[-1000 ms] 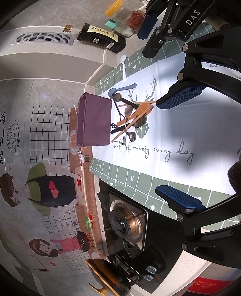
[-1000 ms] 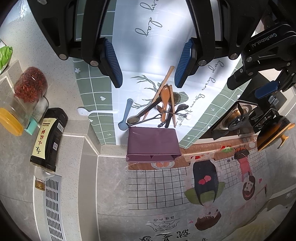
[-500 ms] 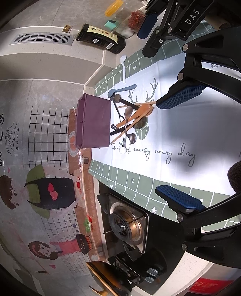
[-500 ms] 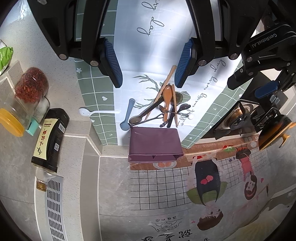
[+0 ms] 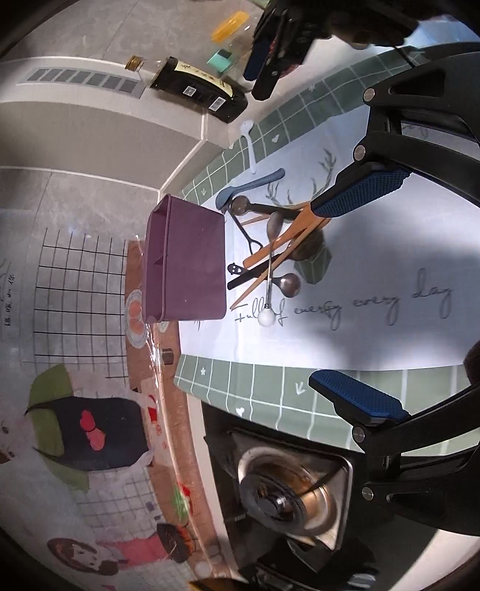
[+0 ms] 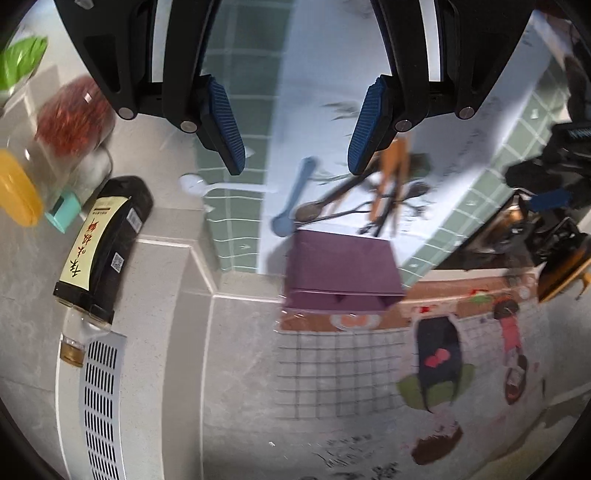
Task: Organize utensils
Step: 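Reach the right gripper to the white plastic spoon and grasp it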
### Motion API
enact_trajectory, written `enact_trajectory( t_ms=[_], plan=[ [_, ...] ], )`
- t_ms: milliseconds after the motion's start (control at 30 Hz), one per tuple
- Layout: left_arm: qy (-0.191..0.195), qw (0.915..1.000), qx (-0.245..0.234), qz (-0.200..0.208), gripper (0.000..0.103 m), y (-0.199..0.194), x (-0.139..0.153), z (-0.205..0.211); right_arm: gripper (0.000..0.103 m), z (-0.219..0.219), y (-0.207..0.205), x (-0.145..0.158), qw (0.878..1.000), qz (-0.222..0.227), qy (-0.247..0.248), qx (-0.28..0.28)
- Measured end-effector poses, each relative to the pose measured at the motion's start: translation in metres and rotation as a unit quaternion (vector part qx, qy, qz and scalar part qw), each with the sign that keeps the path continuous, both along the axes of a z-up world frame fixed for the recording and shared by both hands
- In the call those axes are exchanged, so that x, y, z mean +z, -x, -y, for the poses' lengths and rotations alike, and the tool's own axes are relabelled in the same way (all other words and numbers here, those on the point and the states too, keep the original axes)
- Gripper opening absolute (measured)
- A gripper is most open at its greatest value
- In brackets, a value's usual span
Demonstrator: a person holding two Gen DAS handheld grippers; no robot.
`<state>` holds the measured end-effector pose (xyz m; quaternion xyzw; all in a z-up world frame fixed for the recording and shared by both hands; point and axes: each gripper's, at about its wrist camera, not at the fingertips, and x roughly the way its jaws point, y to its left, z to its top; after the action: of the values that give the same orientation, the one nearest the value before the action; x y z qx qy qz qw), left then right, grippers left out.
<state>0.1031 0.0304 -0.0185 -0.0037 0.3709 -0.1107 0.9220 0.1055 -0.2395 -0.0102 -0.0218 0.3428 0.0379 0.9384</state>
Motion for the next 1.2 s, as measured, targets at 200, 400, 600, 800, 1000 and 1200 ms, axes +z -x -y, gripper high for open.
enact_trajectory(
  t_ms=[200, 400, 600, 800, 1000, 1200],
  plan=[
    [0.012, 0.9995, 0.009, -0.027, 0.085, -0.032, -0.019, 0.001, 0.049, 0.063, -0.059, -0.029, 0.985, -0.082, -0.089, -0.120],
    [0.008, 0.9983, 0.035, -0.046, 0.085, -0.046, -0.028, 0.017, 0.034, 0.058, -0.121, -0.054, 0.992, -0.073, -0.046, -0.089],
    [-0.009, 0.9986, 0.034, -0.040, 0.085, -0.052, -0.019, 0.030, 0.014, 0.054, -0.148, -0.083, 0.985, -0.134, -0.108, -0.012],
    [-0.012, 0.9976, 0.052, -0.045, 0.085, -0.067, -0.024, 0.023, 0.014, 0.039, -0.098, -0.081, 0.967, -0.183, -0.148, 0.097],
    [-0.001, 0.9956, 0.076, -0.054, 0.085, -0.082, -0.036, 0.013, 0.030, 0.073, -0.070, -0.052, 0.981, -0.115, -0.157, -0.024],
    [-0.009, 0.9973, 0.058, -0.044, 0.085, -0.094, -0.034, 0.015, 0.032, 0.085, -0.108, -0.063, 0.968, -0.125, -0.170, -0.138]
  ],
)
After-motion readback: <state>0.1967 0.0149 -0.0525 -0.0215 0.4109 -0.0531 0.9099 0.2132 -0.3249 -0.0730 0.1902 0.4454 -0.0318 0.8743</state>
